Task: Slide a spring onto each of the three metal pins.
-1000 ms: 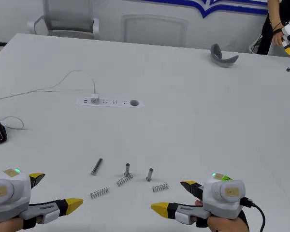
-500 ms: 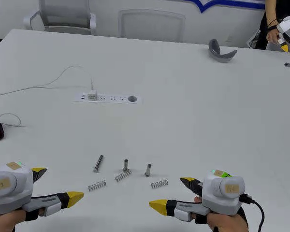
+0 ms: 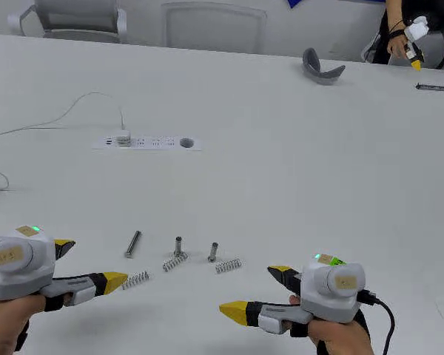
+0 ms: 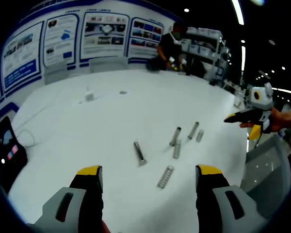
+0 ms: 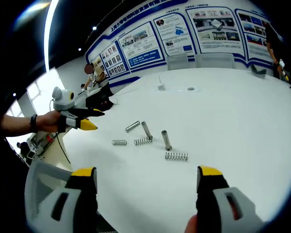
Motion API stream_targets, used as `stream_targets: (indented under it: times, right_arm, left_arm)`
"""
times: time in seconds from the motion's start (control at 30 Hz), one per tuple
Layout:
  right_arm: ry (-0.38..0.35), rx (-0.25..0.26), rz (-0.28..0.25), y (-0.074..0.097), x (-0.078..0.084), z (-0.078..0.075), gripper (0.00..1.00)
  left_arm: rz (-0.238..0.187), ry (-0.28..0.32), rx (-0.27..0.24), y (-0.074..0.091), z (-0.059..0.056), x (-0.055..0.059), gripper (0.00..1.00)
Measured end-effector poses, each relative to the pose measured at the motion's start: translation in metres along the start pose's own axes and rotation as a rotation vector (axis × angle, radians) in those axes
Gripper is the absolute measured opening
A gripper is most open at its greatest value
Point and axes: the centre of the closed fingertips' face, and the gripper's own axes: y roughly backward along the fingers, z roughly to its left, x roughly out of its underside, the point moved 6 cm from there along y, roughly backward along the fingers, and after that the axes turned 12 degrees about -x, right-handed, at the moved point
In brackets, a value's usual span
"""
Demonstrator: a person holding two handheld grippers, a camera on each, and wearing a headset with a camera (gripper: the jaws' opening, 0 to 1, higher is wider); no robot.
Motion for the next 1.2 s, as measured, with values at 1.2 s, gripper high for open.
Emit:
stream_targets:
  times: [1.2]
  right_arm:
    - [-0.014, -0.005, 0.013, -0.004, 0.004, 0.003, 0.82]
  left_arm:
    - [0.052, -0.101, 0.031, -0.057, 0.001, -0.023, 0.65]
